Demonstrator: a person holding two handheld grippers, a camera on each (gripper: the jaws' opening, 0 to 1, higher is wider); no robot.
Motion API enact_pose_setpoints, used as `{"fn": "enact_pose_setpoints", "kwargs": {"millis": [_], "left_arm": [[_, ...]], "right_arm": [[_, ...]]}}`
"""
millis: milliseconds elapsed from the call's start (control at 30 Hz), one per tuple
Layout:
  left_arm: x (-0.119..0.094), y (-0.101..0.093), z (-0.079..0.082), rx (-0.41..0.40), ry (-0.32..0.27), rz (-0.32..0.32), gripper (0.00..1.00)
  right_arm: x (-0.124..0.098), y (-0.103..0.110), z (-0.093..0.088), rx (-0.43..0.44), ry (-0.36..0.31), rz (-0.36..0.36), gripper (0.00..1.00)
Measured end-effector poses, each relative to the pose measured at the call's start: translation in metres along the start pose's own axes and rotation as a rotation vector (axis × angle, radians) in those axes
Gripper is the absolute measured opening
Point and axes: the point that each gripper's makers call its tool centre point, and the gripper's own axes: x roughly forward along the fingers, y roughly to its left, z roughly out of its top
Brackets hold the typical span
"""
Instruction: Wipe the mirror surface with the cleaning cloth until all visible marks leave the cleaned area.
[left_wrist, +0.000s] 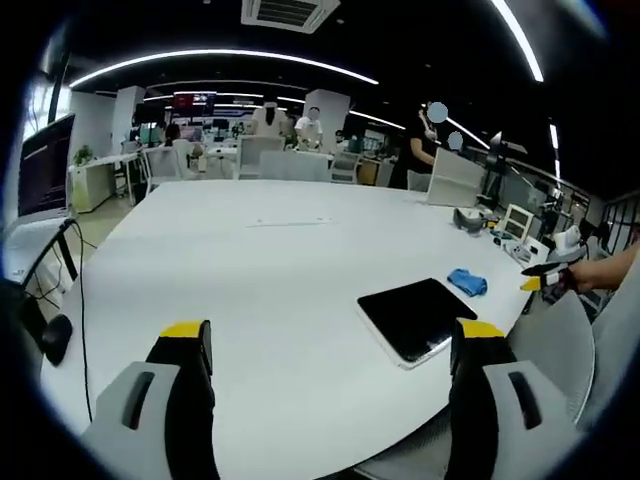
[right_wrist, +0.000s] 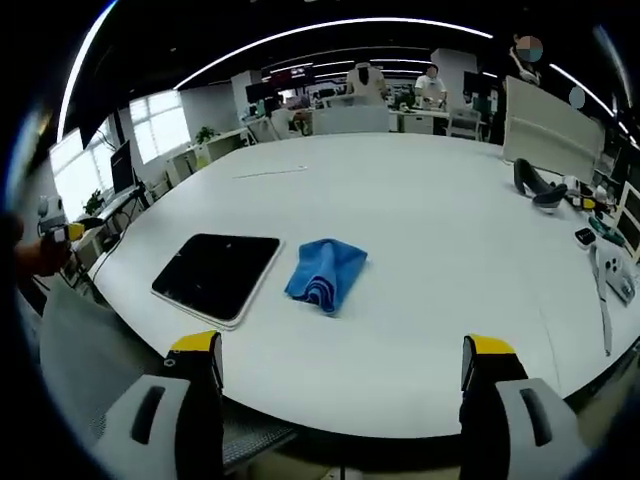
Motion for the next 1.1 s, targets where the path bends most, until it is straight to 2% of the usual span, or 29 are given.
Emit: {"fn": "enact_pose_setpoints", "kwargs": {"millis": [267, 367, 433, 500, 600, 667, 800, 1100], "left_arm": [[-0.011, 0.003, 0.000, -0.018, -0.014, 0.033, 0.99], [-0.013, -0.004, 0.002, -0.026, -0.038, 0.025, 0.99], [-0.015, -0.008, -0.002, -0.020, -0.033, 0.026, 0.99], [-0.015, -0.009, -0.011, -0.017, -0.003, 0.027, 0.98], [-0.018, -0.012, -0.010, -0.017, -0.001, 0.034, 0.95], [-0.021, -0.017, -0.005, -0.024, -0.028, 0.022, 0.98], [-0.023, -0.019, -0.010, -0.030, -0.008, 0.023, 0.99], [-0.017, -0.023, -0.004, -0.020, -0.018, 0.011, 0.99]], "right_arm": [[-0.004, 0.002, 0.000, -0.012, 0.005, 0.002, 0.98], [-0.009, 0.007, 0.000, -0.021, -0.007, 0.005, 0.98], [-0.010, 0.008, -0.005, -0.022, 0.001, 0.006, 0.98], [-0.011, 0.009, -0.013, -0.009, 0.015, 0.011, 0.98], [-0.014, 0.011, -0.015, -0.013, 0.006, 0.012, 0.98], [-0.016, 0.010, -0.018, -0.006, 0.002, 0.009, 0.98], [-0.018, 0.009, -0.029, 0.009, 0.022, 0.007, 0.98], [-0.027, 0.003, -0.025, 0.054, 0.008, -0.006, 0.98]]}}
